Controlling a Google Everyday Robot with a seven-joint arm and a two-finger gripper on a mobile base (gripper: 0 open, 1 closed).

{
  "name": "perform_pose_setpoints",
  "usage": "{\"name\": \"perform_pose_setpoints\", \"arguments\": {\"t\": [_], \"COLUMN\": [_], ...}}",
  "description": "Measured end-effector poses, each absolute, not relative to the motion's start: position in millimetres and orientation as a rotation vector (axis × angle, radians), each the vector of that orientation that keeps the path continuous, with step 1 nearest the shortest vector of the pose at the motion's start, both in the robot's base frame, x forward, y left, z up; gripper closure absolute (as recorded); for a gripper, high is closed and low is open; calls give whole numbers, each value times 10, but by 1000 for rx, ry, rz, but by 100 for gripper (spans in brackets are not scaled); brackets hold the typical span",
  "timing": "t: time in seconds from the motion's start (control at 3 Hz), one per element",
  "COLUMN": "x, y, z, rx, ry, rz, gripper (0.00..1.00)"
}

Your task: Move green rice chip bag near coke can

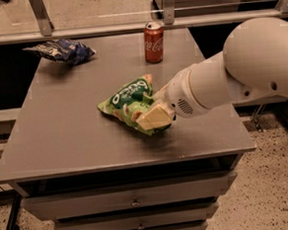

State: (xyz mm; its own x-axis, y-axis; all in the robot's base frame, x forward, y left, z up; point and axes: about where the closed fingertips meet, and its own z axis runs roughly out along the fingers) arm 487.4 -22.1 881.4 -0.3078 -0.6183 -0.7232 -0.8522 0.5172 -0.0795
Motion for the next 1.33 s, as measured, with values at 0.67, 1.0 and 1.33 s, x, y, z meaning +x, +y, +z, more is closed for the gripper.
{"name": "perform_pose_setpoints", "arguments": {"t": [0.67,1.0,1.33], "x": [4873,5104,5421], "y": [-321,-739,-1274], "z": [8899,8987,8967], "rx": [-1174,-1097,-1014], "ry": [2033,2039,2069], "rz": [349,215,91], "gripper": [100,100,100]}}
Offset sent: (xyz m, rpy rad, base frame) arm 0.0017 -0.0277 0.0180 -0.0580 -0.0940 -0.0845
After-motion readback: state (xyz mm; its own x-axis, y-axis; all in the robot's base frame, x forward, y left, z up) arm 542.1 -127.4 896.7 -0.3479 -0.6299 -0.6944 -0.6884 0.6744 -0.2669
